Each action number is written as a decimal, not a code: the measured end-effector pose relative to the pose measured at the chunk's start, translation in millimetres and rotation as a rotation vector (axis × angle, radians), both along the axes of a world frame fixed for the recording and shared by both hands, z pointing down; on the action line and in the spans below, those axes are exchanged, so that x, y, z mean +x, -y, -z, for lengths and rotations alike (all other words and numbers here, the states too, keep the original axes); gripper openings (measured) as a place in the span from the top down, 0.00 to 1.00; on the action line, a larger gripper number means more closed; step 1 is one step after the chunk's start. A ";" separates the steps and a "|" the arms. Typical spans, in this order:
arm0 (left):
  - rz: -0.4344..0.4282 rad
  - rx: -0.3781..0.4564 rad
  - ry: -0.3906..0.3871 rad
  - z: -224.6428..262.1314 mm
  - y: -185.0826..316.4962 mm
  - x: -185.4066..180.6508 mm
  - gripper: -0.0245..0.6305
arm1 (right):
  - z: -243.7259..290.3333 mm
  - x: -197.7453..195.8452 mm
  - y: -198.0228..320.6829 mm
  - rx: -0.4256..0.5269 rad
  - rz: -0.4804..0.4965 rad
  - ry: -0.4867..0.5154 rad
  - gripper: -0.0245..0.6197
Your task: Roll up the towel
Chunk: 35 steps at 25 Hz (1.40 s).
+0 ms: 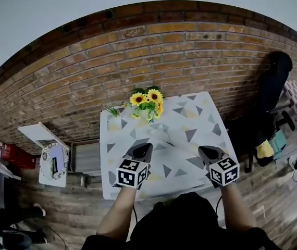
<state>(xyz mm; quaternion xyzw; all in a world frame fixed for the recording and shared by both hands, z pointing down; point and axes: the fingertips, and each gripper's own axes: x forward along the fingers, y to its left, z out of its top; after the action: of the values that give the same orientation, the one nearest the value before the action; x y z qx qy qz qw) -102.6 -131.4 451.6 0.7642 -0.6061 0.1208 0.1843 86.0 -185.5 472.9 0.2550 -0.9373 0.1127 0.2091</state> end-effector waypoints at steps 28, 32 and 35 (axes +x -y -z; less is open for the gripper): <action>0.247 0.205 0.059 73.8 -53.2 129.7 0.93 | 123.1 126.9 -40.0 0.246 0.178 0.246 0.94; 0.279 0.202 0.099 82.0 -60.1 140.5 0.93 | 120.4 135.6 -37.1 0.243 0.198 0.261 0.94; 0.296 0.196 0.102 86.8 -60.6 143.9 0.93 | 118.9 141.1 -32.9 0.210 0.190 0.284 0.94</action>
<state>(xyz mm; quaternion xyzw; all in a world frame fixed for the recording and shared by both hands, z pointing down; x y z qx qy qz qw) 41.3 -70.8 364.8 0.6740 -0.7293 0.0715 0.0938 227.1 -152.6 354.0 0.1673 -0.9838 0.0291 0.0566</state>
